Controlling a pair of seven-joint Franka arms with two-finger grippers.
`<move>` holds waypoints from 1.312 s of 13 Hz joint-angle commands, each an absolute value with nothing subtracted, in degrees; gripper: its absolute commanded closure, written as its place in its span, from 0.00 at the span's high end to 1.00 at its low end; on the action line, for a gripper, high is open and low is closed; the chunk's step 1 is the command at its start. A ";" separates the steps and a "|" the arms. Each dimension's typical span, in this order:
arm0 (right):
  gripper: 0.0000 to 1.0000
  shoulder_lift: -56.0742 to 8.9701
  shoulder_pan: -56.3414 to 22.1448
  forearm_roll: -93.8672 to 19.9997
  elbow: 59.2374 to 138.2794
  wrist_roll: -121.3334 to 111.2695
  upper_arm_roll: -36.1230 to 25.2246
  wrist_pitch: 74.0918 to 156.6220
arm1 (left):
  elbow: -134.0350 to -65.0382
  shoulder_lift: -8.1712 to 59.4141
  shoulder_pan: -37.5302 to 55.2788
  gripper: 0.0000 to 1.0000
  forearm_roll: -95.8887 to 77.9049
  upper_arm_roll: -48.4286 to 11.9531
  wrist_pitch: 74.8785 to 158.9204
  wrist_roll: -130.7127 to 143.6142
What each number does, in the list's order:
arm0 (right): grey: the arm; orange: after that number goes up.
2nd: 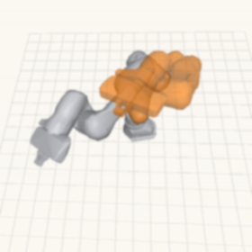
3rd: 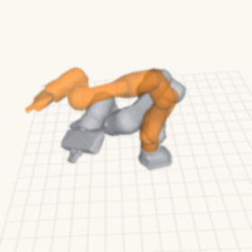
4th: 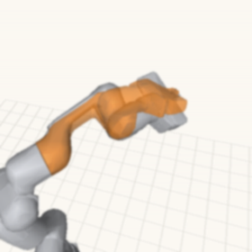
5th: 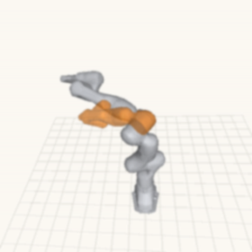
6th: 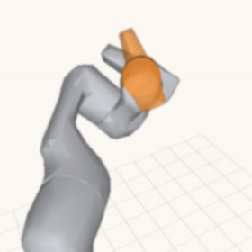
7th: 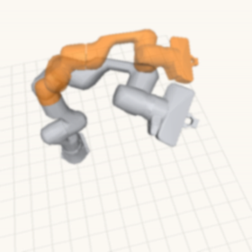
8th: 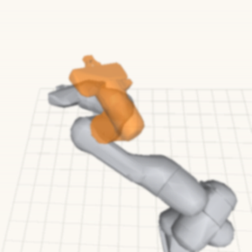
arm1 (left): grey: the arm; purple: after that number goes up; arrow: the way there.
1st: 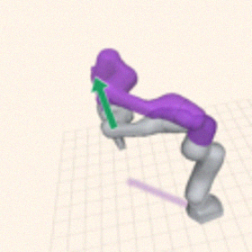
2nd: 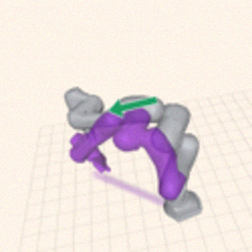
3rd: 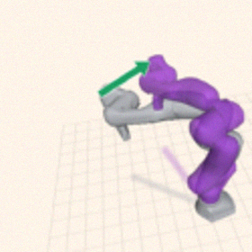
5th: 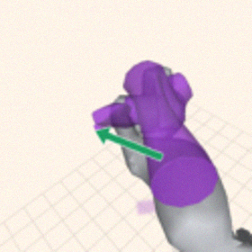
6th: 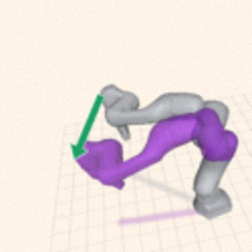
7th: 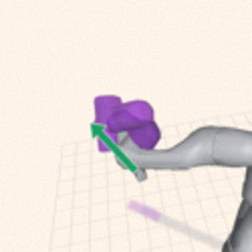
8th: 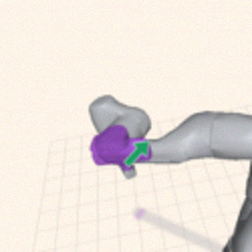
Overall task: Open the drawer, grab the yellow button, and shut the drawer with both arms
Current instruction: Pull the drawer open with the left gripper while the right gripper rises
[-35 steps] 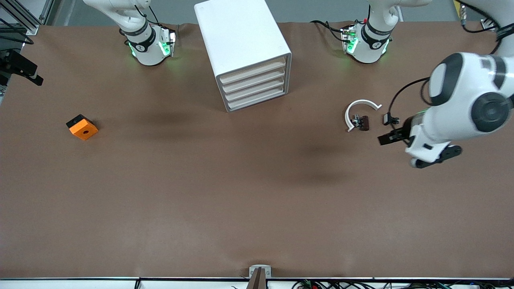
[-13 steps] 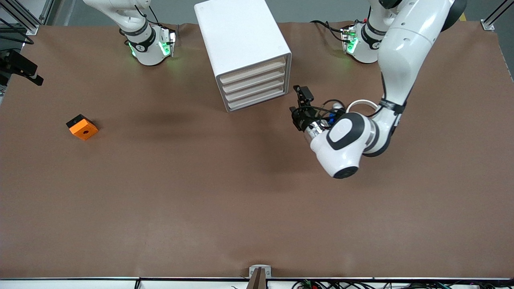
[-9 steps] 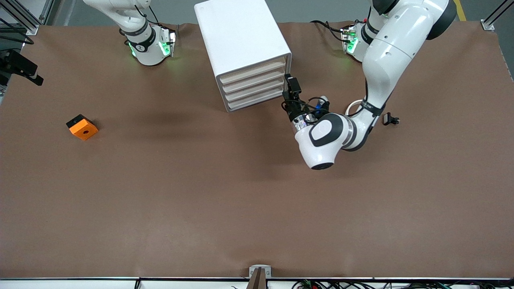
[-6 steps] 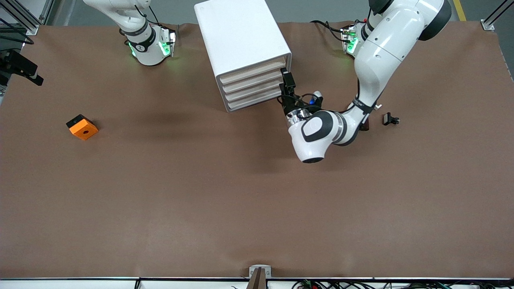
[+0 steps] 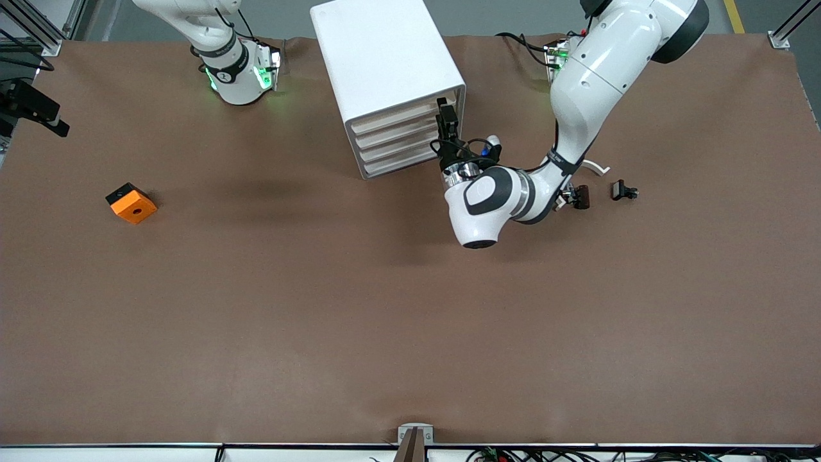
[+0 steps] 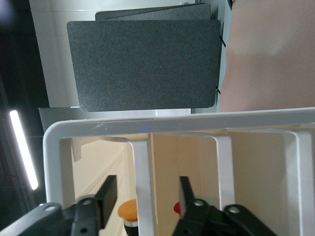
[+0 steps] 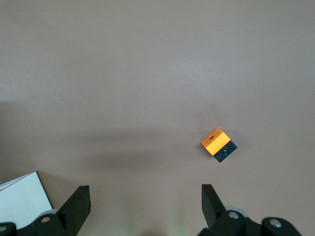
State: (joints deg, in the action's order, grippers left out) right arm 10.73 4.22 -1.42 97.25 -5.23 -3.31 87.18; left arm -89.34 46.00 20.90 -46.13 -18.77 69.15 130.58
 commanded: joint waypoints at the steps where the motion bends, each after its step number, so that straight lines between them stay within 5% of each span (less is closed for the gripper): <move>1: 1.00 11.87 4.04 -1.32 98.17 -4.66 -3.43 87.10 | -89.91 45.26 21.88 0.27 -47.29 -18.81 68.64 131.75; 4: 1.00 11.08 3.96 -1.32 96.34 -5.19 -3.43 85.44 | -89.91 45.26 22.50 0.10 -47.37 -18.81 68.64 131.75; 17: 1.00 -3.33 4.83 3.08 91.25 -4.75 -3.87 85.52 | -86.14 45.35 13.37 0.13 -47.64 -18.11 69.17 131.40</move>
State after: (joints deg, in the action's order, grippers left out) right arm -1.45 4.46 1.77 94.97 -5.23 -4.13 86.47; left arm -87.65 45.96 15.10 -46.45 -18.35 69.44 131.11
